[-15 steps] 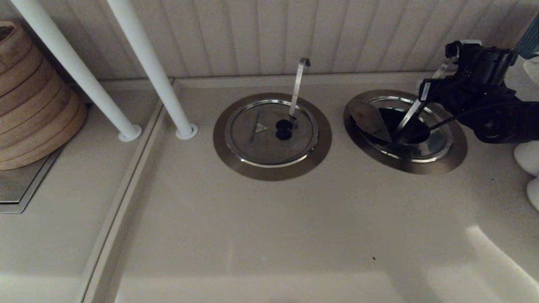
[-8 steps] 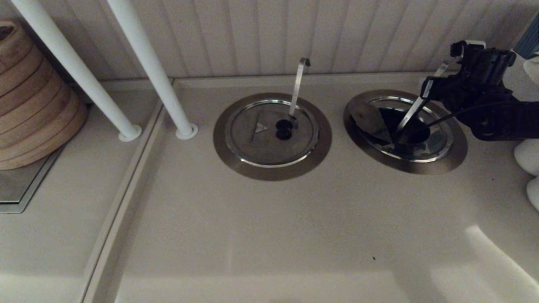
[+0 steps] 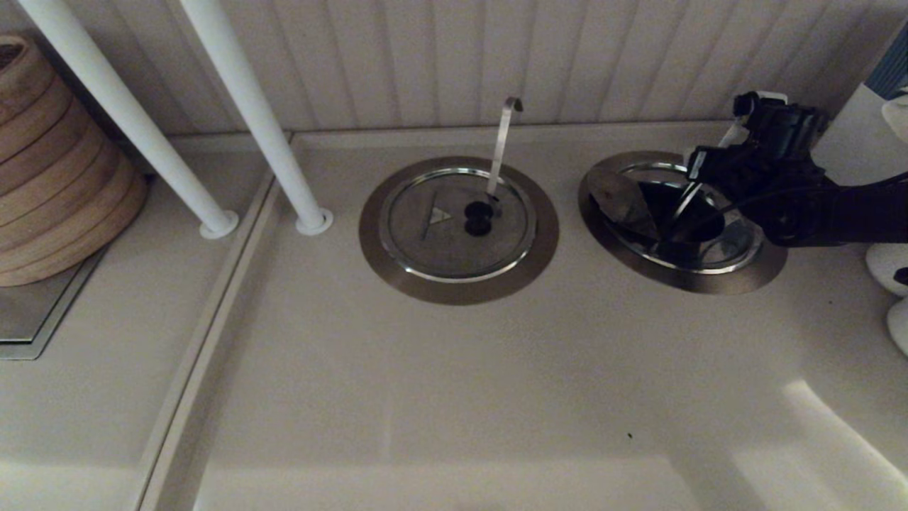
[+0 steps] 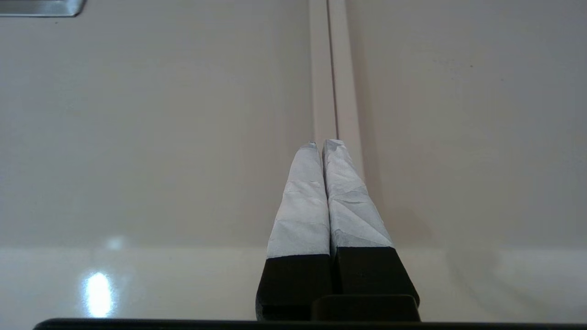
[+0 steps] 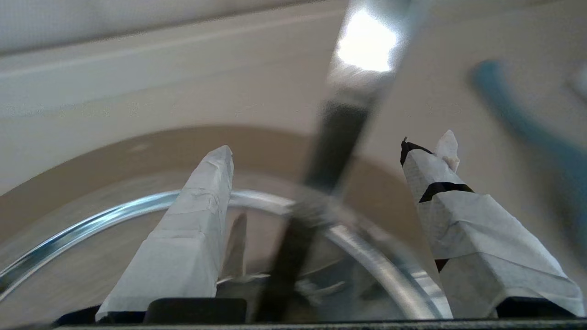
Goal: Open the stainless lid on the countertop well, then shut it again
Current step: Stir with a spoon
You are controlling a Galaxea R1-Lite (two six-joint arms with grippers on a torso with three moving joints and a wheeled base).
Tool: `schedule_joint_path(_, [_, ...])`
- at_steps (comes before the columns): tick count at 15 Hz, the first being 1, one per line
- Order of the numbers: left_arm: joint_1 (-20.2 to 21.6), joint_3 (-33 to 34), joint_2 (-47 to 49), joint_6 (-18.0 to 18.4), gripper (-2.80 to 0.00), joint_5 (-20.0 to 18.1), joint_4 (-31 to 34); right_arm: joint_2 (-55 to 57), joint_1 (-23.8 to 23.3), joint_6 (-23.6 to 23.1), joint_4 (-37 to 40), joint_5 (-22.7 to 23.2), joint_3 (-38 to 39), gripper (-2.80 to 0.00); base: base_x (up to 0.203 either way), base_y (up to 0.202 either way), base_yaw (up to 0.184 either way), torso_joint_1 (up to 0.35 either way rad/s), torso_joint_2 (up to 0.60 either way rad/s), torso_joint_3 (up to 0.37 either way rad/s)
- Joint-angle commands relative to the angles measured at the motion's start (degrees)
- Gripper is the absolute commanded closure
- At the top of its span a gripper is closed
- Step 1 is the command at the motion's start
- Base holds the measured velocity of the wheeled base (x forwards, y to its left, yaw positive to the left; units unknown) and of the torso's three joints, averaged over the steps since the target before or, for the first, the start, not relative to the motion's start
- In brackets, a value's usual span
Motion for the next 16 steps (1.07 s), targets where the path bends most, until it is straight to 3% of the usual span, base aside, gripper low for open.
schedule_joint_path(1, [0.0, 0.0, 0.1, 0.0, 0.0, 0.0, 0.1, 1.0, 0.1, 0.4, -0.1, 0.4, -0.1, -2.8, 0.0, 0.0, 0.0, 0.0, 0.0, 0.0])
schedule_joint_path(5, [0.0, 0.0, 0.1, -0.1, 0.0, 0.1, 0.0, 1.0, 0.8, 0.3, -0.2, -0.8, -0.3, -2.8, 0.0, 0.0, 0.0, 0.0, 0.0, 0.0])
schedule_joint_path(10, [0.0, 0.0, 0.1, 0.0, 0.0, 0.0, 0.0, 1.2, 3.0, 0.0, 0.8, -9.3, -2.4, -2.8, 0.0, 0.0, 0.0, 0.0, 0.0, 0.0])
schedule_joint_path(16, [0.0, 0.0, 0.1, 0.0, 0.0, 0.0, 0.1, 2.7, 3.4, 0.0, 0.8, -11.4, -3.9, -2.8, 0.0, 0.0, 0.0, 0.0, 0.0, 0.0])
